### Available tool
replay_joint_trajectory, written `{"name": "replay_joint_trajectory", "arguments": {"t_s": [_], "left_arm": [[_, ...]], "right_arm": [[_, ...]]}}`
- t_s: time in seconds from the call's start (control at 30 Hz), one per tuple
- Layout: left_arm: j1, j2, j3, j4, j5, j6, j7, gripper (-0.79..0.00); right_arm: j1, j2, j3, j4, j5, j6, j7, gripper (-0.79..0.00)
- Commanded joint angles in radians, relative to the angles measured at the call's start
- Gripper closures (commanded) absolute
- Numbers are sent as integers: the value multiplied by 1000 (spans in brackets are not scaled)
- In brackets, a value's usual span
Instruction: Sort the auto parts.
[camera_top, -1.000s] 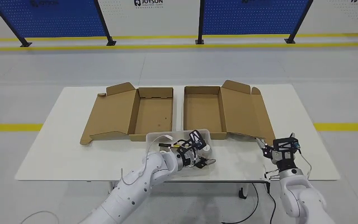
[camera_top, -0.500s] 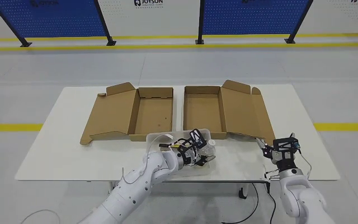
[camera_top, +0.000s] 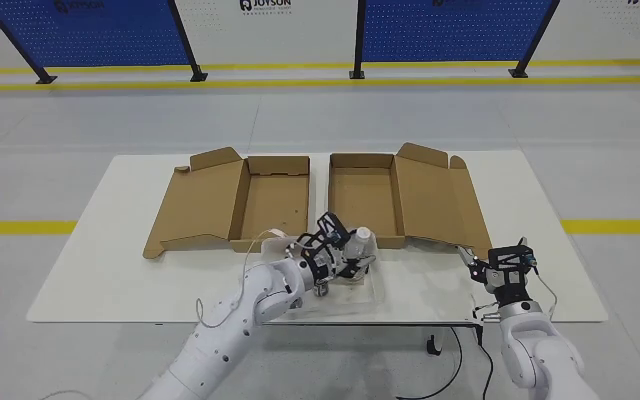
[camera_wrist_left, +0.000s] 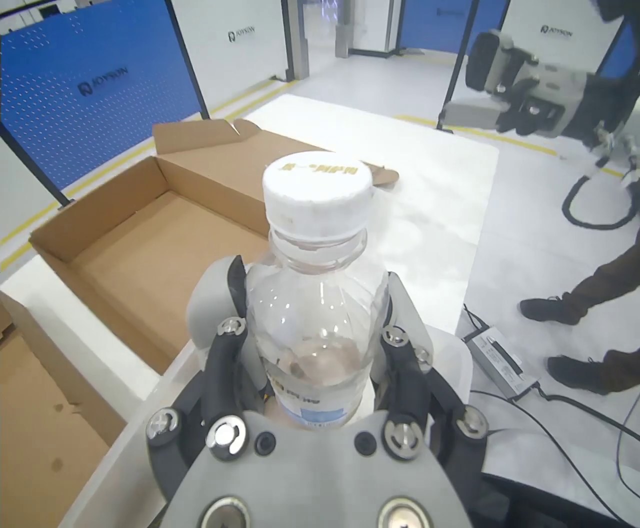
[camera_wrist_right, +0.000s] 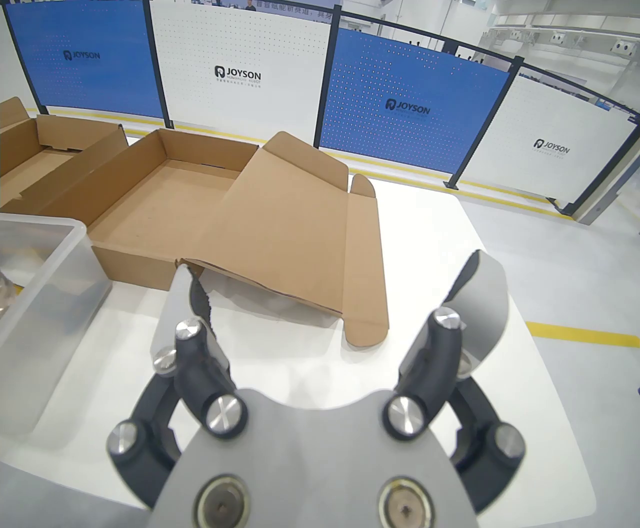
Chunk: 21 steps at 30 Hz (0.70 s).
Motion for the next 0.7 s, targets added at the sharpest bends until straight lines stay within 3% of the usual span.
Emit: {"name": "replay_joint_trajectory", "arguments": {"t_s": [0.0,0.37,0.67], "left_arm": [[26,12,-45,-39,-36,-40,-15,0],[200,74,-275,-298,-69,-155,-108,0],[295,95,-357,-376,-65,-154,-105,0]], "right_arm": [[0,0,0,0,0,0,0,-785],[0,0,0,0,0,0,0,-785],[0,0,0,0,0,0,0,-785]]}}
